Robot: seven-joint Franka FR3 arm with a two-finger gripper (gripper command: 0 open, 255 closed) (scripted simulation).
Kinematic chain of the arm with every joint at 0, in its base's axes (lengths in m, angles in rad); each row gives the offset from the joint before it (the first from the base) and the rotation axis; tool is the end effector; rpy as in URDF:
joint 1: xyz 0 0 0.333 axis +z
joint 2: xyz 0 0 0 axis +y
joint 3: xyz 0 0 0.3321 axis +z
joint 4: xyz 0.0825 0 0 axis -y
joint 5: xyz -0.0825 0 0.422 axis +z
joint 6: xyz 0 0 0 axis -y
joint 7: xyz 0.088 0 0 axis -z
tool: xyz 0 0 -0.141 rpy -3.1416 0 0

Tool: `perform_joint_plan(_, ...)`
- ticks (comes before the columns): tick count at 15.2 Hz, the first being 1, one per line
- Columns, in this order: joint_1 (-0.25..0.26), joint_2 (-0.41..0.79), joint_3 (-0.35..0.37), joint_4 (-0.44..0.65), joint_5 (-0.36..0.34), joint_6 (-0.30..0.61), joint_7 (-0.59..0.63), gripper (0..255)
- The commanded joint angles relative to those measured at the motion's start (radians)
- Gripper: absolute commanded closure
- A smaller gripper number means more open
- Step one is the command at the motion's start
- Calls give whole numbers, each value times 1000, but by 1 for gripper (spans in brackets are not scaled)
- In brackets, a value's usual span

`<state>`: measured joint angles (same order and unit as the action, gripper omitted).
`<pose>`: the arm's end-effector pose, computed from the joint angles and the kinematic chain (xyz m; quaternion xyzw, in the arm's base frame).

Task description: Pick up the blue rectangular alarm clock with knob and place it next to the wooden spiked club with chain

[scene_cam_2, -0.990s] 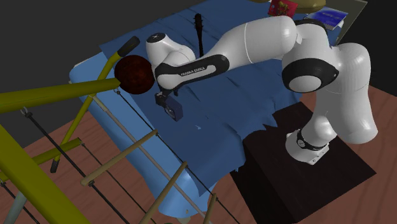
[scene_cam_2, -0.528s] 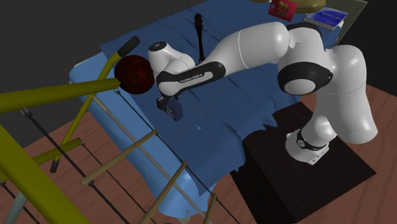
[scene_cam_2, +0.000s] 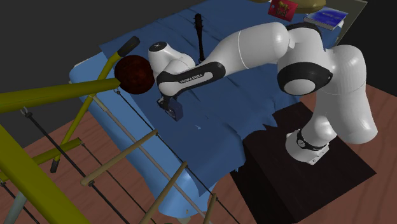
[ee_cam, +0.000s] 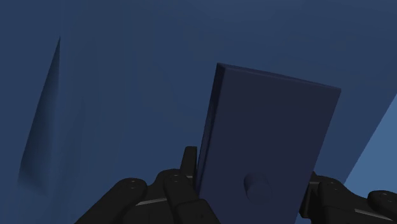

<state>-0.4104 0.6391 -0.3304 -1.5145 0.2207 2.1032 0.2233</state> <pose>0.5823 -0.4662 0.2610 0.8732 -0.4874 -0.0068 0.0014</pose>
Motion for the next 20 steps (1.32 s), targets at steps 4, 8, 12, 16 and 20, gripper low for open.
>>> perform_joint_plan(4, 0, 0, 0, -1, 0, 0, 0, 255)
perform_joint_plan(8, 0, 1, 0, 0, 0, 0, 0, 255)
perform_joint_plan(12, 3, -24, -6, 16, -9, -40, 5, 255)
perform_joint_plan(16, 4, -46, -11, 37, -17, -81, 10, 255)
perform_joint_plan(20, 5, -65, -15, 62, -24, -124, 15, 255)
